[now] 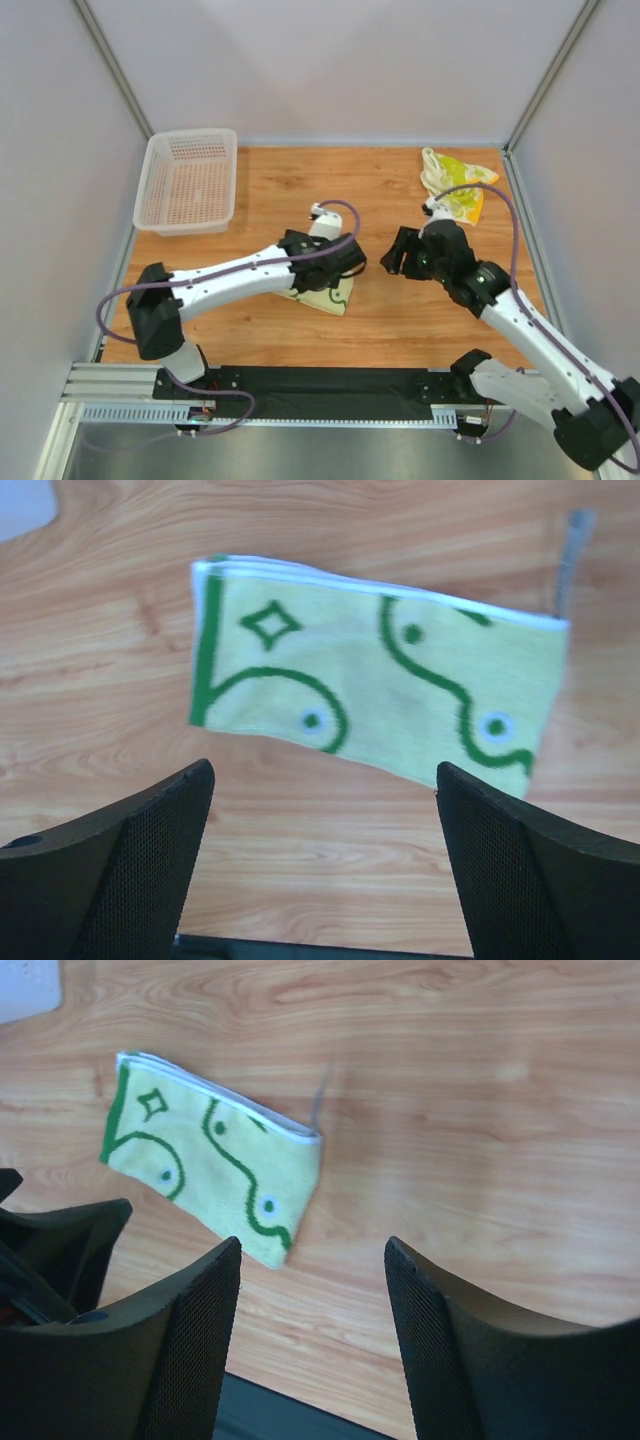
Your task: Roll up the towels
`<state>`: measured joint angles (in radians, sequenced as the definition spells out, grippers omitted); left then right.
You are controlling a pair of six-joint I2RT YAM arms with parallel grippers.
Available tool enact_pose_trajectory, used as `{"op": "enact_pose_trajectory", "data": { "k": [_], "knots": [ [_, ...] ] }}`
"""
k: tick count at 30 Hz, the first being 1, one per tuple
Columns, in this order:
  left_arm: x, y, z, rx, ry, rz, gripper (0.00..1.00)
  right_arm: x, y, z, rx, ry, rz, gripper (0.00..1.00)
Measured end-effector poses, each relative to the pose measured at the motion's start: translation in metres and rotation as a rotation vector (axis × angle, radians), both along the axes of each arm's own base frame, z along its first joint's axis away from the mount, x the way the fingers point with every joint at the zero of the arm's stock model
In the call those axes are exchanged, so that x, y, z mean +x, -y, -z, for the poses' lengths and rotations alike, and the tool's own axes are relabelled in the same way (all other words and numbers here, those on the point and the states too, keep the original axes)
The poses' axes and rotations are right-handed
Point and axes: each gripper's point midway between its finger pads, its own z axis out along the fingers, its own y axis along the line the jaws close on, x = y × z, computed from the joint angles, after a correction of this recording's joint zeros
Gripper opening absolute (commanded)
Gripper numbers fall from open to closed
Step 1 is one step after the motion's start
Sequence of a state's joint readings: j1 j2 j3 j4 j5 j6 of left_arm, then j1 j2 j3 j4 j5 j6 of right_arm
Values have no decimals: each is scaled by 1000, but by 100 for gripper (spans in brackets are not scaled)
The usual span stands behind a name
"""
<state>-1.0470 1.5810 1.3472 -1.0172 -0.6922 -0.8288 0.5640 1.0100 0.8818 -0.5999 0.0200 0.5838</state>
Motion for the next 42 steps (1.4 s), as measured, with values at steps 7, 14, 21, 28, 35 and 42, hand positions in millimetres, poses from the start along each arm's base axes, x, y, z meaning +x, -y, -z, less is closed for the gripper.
{"op": "enact_pose_trajectory", "data": {
  "k": [7,14,21,28,35,42],
  "knots": [
    [-35,99,48,68,-40,207,95,-42,54,18,12,53,169,61],
    [-49,127,104,94,-128,248,90,-61,69,-2,85,131,203,57],
    [-56,125,128,61,-164,236,72,-69,72,3,67,93,201,56],
    [-59,124,132,7,-155,215,63,-73,71,6,70,70,191,55],
    [-56,124,136,-41,-119,198,24,-75,66,9,76,48,171,60],
    [-60,102,136,-57,-93,197,8,-65,41,16,120,-18,124,68]
  ]
}}
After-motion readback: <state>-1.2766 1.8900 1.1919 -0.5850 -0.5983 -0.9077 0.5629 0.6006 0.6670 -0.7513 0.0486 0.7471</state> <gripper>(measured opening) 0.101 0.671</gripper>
